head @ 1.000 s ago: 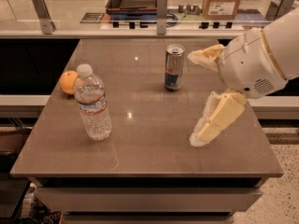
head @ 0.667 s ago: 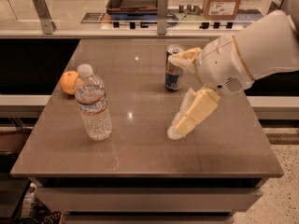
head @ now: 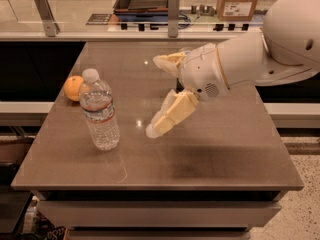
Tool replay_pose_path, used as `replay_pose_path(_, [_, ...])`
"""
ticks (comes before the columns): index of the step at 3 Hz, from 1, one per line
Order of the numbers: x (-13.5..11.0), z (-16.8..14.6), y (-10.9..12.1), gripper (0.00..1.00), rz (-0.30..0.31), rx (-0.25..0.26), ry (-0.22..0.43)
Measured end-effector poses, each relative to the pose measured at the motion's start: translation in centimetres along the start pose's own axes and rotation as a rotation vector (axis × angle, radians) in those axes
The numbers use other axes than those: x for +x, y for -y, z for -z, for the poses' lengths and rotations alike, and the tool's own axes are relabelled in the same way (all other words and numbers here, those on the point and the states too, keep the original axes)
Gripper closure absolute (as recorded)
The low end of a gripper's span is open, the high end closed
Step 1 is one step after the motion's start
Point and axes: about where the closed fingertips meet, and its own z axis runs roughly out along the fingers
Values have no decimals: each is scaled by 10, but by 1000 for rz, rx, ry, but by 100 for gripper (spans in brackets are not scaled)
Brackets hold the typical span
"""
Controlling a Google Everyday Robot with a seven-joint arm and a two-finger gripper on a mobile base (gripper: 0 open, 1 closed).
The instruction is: Pick water bottle
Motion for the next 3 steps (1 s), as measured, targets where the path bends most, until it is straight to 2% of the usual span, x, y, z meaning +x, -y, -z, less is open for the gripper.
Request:
replay_pose_path(1, [-18,-23,3,0,23,-26,95])
replay_pose_path(2, [-18,-23,3,0,23,-26,95])
replay_pose_path(3, [-11,-29,7,0,-1,-44,122])
